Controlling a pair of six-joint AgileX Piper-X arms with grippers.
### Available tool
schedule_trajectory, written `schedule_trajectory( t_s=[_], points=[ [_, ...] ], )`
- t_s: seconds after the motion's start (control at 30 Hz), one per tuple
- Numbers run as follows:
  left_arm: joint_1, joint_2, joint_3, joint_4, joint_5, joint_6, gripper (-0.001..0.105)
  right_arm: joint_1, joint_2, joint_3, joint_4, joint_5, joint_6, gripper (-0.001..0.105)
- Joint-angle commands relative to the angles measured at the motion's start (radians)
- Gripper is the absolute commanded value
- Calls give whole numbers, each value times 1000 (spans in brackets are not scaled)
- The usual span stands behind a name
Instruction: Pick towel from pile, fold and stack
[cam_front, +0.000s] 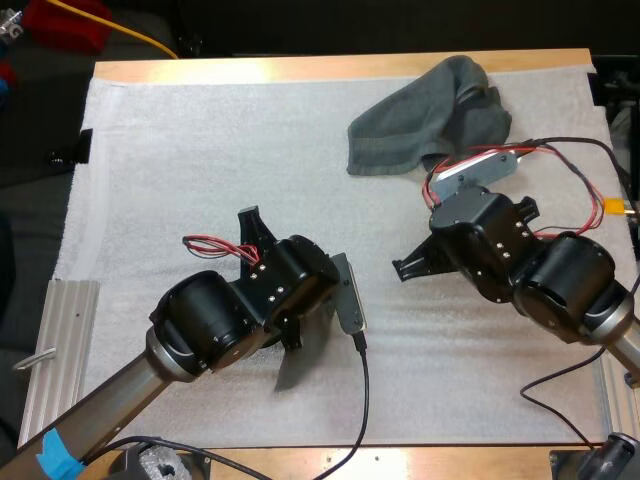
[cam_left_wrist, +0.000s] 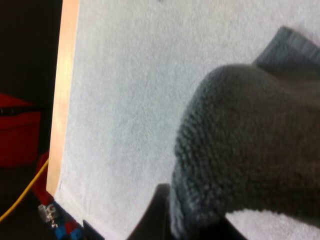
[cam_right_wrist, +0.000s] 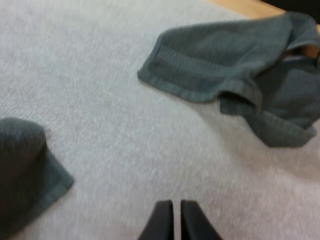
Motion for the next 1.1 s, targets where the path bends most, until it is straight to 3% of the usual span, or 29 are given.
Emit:
schedule_trajectory(
  t_s=[0.0, 0.13, 0.3, 0.4, 0.5, 0.63, 0.93, 1.07],
  points=[
    [-7, -12, -11, 25, -11, 6, 0, 5, -8, -10, 37, 2, -31, 1],
    [-7, -12, -11, 34, -11, 6, 0, 5, -8, -10, 116, -67, -64, 11],
    [-7, -12, -11, 28, -11, -16, 0, 5, -23, -10, 172, -218, -124, 36],
    [-7, -12, -11, 27, -14, -16, 0, 5, -42, -9, 175, -254, -142, 49],
    [-7, -12, -11, 12, -32, -16, 0, 5, -62, -9, 175, -310, -159, 55],
    [5, -12, -11, -30, -27, -65, 0, 5, -84, -7, 180, -330, -179, 55],
    [128, 33, -11, -58, 215, -240, 0, 5, -122, -1, 179, -356, -211, 55],
    [153, 99, -11, -61, 360, -295, 0, 5, -153, 61, 170, -374, -226, 55]
  ],
)
